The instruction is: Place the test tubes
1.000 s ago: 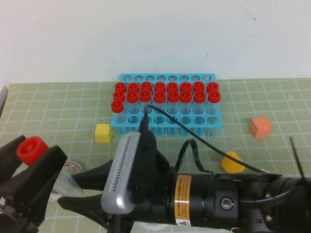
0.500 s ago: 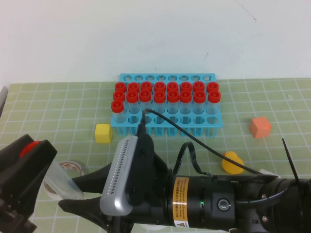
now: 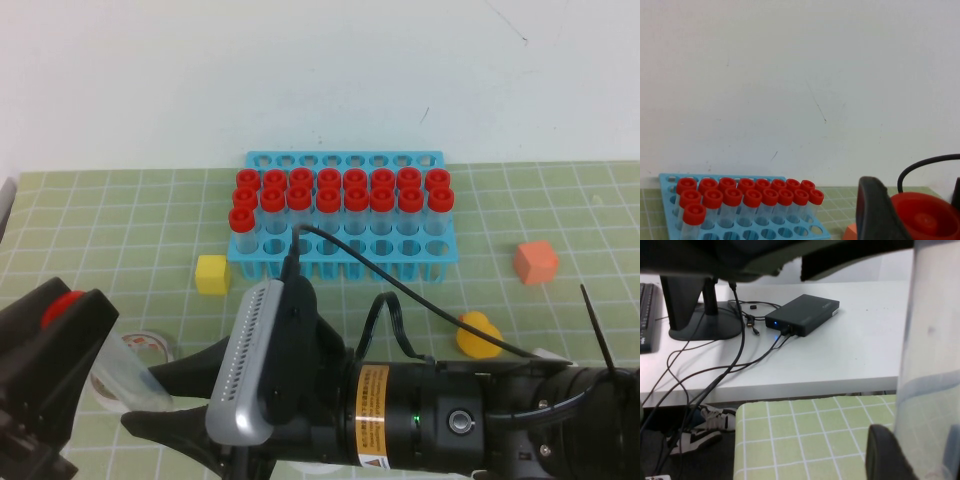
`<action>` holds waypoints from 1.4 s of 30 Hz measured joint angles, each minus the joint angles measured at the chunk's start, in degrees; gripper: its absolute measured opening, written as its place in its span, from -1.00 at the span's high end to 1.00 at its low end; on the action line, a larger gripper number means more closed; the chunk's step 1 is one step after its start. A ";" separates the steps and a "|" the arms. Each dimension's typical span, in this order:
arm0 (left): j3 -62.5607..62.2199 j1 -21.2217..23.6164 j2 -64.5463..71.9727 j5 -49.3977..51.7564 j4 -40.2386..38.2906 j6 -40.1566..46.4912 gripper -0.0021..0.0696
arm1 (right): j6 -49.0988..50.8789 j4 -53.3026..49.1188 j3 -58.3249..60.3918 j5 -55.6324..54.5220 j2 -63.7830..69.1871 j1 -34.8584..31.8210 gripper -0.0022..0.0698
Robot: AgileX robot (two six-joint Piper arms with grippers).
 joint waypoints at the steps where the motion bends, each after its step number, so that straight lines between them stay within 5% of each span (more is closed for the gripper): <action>1: 0.00 0.00 0.00 0.10 0.00 0.18 0.21 | 0.00 -0.13 0.00 0.00 0.00 0.00 0.29; 4: 0.00 0.00 0.00 0.11 0.00 0.57 0.21 | 0.92 -0.51 0.00 0.37 -0.12 0.00 0.17; 9: -0.27 -0.13 0.10 3.05 0.26 2.12 0.21 | 1.87 -2.74 0.00 8.23 -4.25 0.00 -0.43; 15: -5.52 -0.13 3.05 8.83 1.52 6.41 0.21 | 9.28 -14.52 0.00 26.30 -15.23 0.00 -0.54; 18: -8.46 -0.13 6.66 8.20 1.88 9.34 0.21 | 18.02 -20.20 0.00 34.97 -20.80 0.00 -0.36; 23: -11.00 -0.13 15.15 1.26 2.67 13.85 0.21 | 21.93 -22.74 1.95 48.52 -29.36 0.00 0.53; 26: -11.17 -0.13 20.46 -6.25 3.05 15.47 0.21 | 21.93 -22.47 4.36 55.20 -34.58 0.00 0.82; 31: -11.94 -0.25 29.51 -17.43 -0.27 15.09 0.21 | 15.73 -14.12 9.95 58.81 -44.17 0.00 0.92; 42: -20.80 -0.25 49.52 -19.76 -2.90 15.05 0.21 | -10.38 11.63 24.68 75.22 -61.08 0.00 0.94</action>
